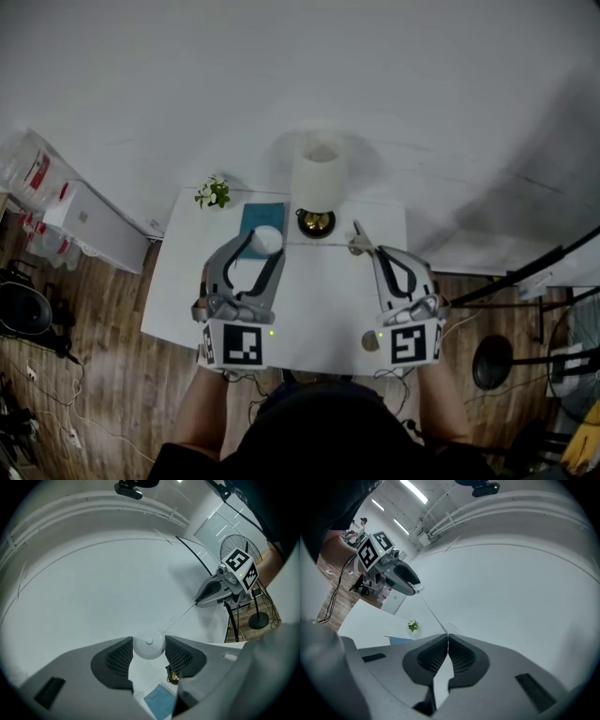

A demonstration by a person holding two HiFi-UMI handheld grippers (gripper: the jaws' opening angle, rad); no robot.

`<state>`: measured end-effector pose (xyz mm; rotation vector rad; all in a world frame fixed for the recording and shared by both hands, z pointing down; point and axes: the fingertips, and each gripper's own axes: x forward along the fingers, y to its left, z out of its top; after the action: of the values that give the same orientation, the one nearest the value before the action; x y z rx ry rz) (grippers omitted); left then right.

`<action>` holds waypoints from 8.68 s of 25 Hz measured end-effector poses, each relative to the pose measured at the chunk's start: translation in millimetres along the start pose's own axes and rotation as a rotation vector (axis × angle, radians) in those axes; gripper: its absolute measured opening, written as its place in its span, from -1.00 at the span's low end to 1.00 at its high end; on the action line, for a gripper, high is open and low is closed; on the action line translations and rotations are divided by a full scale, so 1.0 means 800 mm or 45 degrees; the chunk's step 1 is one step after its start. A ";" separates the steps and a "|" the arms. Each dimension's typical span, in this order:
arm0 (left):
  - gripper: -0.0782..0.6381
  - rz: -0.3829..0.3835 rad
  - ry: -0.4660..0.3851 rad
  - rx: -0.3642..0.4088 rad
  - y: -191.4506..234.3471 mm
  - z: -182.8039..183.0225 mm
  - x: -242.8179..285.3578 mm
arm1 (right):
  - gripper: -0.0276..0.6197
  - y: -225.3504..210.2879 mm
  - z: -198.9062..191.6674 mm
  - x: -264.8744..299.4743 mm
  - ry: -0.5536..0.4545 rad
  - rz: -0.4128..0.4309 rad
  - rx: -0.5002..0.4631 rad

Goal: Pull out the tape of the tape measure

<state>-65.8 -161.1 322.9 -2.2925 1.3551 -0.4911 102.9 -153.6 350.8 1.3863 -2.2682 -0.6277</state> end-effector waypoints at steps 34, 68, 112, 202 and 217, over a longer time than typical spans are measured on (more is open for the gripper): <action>-0.19 0.060 0.146 -0.136 0.038 -0.071 -0.006 | -0.89 -0.044 -0.094 -0.032 0.248 -0.079 0.080; -0.19 0.079 0.204 -0.135 0.048 -0.101 -0.008 | -0.89 -0.091 -0.155 -0.057 0.386 -0.217 0.121; -0.19 -0.168 0.449 -0.266 -0.066 -0.277 -0.040 | -0.88 0.011 -0.205 -0.049 0.526 -0.093 0.165; -0.76 0.105 -0.186 -0.547 0.049 0.013 -0.091 | -0.90 -0.083 0.055 -0.056 -0.335 -0.110 0.467; -0.76 0.067 -0.265 -0.501 0.047 0.044 -0.072 | -0.90 -0.084 0.076 -0.061 -0.363 -0.115 0.455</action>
<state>-101.9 -120.1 268.9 -2.5179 1.5053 0.0404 137.7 -126.5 257.6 1.6623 -2.6553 -0.4893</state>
